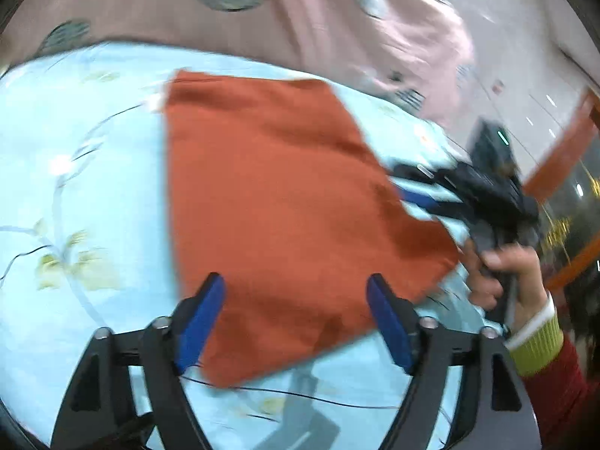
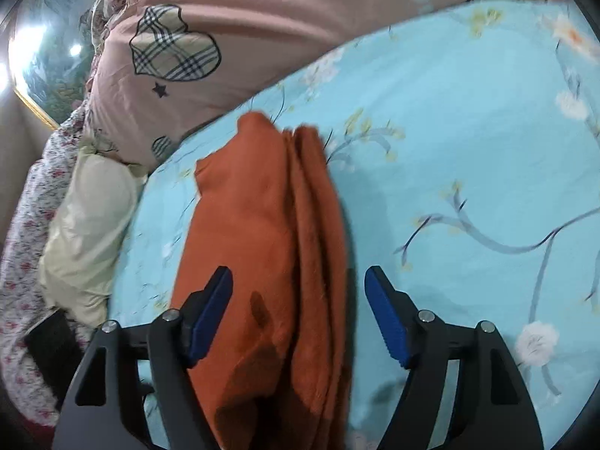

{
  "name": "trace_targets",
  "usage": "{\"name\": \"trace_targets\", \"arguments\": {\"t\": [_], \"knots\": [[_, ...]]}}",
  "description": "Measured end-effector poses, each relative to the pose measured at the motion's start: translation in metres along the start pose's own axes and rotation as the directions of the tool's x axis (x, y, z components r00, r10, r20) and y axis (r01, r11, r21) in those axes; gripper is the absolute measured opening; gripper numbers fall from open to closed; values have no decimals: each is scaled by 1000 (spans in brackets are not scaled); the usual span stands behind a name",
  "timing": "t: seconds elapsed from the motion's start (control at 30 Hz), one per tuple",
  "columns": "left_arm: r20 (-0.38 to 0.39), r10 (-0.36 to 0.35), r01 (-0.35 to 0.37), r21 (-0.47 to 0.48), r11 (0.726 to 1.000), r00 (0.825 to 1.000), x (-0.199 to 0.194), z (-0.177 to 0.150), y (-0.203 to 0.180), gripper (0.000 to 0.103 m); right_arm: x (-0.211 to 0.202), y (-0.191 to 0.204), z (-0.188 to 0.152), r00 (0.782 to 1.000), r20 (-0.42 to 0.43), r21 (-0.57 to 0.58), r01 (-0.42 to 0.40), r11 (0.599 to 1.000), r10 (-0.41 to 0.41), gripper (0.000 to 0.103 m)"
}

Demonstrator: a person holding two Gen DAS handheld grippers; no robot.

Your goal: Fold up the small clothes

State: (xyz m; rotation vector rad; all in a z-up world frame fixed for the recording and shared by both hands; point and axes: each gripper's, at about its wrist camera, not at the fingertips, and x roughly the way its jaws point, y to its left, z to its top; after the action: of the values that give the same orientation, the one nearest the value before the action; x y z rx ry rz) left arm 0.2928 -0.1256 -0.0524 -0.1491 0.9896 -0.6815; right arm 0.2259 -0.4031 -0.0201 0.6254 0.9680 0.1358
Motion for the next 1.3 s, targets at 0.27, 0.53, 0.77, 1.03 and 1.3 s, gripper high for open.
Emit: {"name": "trace_targets", "arguments": {"t": [0.27,0.53,0.77,1.03,1.3], "knots": [[-97,-154,126,-244,962,983,71,27,66,75,43,-9,-3,993,-102,60,-50,997,55,67],[-18,-160,156,-150,976,987,35,40,53,26,38,28,-17,993,-74,51,-93,994,97,27],[73,-44,53,-138,989,996,-81,-9,83,26,67,106,-70,968,-131,-43,-222,974,215,26],[13,62,-57,-229,972,998,-110,-74,128,35,117,146,-115,956,-219,-73,-217,973,197,34],[98,161,-134,-236,962,982,-143,-83,135,50,73,144,-99,995,-91,-130,-48,990,36,48]]}}
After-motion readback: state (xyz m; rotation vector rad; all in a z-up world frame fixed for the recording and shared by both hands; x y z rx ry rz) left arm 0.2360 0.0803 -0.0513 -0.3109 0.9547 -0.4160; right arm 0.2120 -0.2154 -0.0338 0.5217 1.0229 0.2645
